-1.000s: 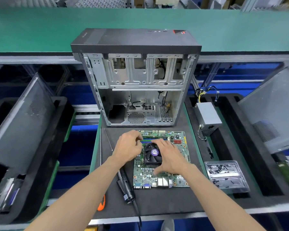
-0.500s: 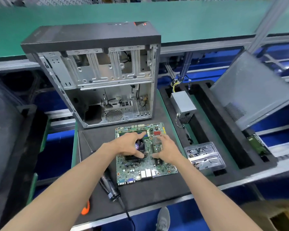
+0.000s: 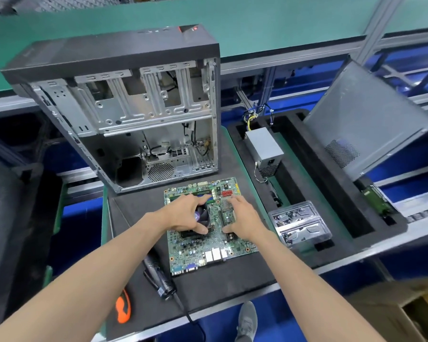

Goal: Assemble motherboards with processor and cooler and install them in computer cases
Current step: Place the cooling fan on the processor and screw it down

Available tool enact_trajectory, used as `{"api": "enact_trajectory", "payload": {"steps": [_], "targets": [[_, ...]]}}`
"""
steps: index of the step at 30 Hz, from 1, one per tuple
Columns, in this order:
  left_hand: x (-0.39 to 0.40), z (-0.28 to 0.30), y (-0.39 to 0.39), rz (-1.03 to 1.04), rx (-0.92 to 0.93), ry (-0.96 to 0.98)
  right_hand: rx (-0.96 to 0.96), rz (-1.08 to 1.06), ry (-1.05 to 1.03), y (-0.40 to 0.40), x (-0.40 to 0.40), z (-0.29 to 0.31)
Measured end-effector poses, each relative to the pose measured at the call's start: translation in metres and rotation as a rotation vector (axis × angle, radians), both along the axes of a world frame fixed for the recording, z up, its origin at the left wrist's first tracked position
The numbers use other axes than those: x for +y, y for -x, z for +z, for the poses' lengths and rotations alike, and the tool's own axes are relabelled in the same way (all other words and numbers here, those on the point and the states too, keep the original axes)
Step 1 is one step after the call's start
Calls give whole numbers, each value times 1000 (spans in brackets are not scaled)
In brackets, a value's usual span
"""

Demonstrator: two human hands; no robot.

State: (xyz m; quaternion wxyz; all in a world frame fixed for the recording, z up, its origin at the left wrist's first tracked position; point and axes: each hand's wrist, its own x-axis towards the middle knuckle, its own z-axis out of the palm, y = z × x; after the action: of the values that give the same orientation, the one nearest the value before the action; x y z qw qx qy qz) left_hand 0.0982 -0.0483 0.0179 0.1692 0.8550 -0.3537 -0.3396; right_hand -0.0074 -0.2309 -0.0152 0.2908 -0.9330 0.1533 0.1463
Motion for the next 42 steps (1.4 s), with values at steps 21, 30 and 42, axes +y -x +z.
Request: {"api": "enact_trajectory", "payload": {"steps": [21,30,42], "targets": [[0,-3,-3,-34,-12,-19,15,0,14,0,3,-8],[-5,10,-6,-115,11,-157,39,2,24,1,3,-4],[-1,7,-6,-135,-49,-99,21,27,34,0,2,-2]]}}
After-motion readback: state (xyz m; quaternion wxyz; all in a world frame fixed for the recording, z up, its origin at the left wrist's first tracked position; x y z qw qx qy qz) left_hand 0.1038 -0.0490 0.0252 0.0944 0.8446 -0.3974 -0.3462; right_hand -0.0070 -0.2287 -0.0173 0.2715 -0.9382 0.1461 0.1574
